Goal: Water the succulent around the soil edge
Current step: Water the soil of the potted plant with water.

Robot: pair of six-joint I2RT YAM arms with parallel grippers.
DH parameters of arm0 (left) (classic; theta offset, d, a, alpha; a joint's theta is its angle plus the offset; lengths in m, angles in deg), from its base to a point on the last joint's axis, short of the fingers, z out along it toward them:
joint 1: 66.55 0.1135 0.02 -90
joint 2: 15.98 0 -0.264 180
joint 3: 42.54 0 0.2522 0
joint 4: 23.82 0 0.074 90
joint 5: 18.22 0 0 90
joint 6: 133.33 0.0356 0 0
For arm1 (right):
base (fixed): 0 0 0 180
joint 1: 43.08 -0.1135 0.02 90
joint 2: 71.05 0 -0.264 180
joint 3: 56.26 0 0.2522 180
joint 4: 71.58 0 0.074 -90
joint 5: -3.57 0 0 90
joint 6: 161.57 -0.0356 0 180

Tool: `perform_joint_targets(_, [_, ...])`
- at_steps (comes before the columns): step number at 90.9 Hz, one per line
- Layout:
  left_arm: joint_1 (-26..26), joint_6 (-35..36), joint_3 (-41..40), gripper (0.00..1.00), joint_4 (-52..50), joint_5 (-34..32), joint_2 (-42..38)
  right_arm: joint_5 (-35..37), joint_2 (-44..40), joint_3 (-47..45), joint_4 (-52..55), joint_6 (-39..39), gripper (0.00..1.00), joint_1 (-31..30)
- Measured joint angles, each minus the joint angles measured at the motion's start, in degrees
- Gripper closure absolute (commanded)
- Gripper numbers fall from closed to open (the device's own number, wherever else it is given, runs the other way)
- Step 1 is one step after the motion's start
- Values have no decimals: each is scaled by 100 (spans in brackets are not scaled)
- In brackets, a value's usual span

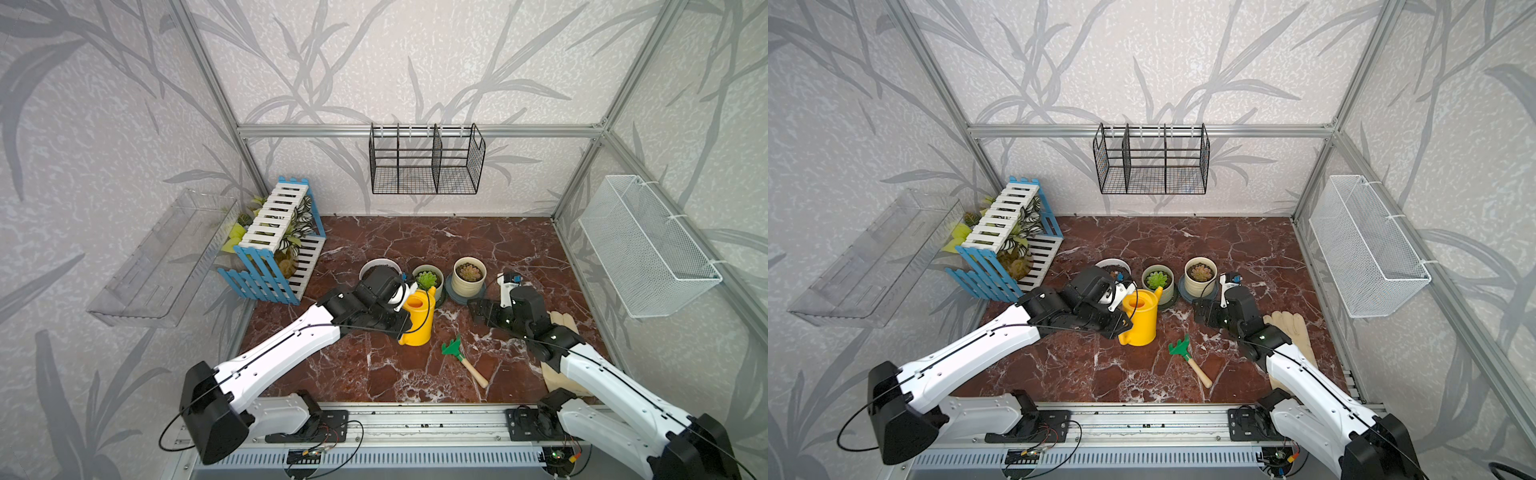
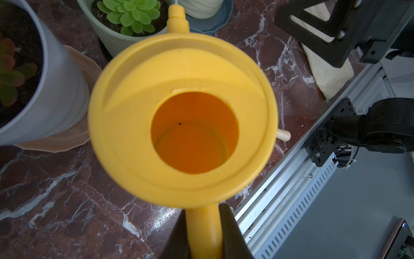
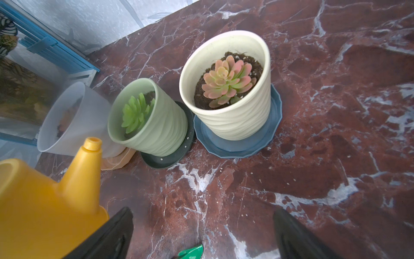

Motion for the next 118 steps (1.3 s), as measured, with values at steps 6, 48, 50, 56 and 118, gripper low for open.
perform_joint_targets(6, [0,-116,-101,100,-111,-105,-306,-9,0,-2,-42,2,1,-2])
perform_joint_targets(48, [28,-905,-186,100,-1519,-979,-1519,-94,101,-26,-260,7,1,-4])
perform_joint_targets(50, [46,-920,-162,100,-1598,-1010,-1515,-98,114,-26,-271,7,1,-4])
perform_joint_targets(56, [83,-933,-52,100,-1799,-1067,-1488,-109,149,-26,-291,7,1,-4])
perform_joint_targets(118, [901,-612,457,100,-2135,-715,-1075,-114,122,-55,-334,39,1,-4])
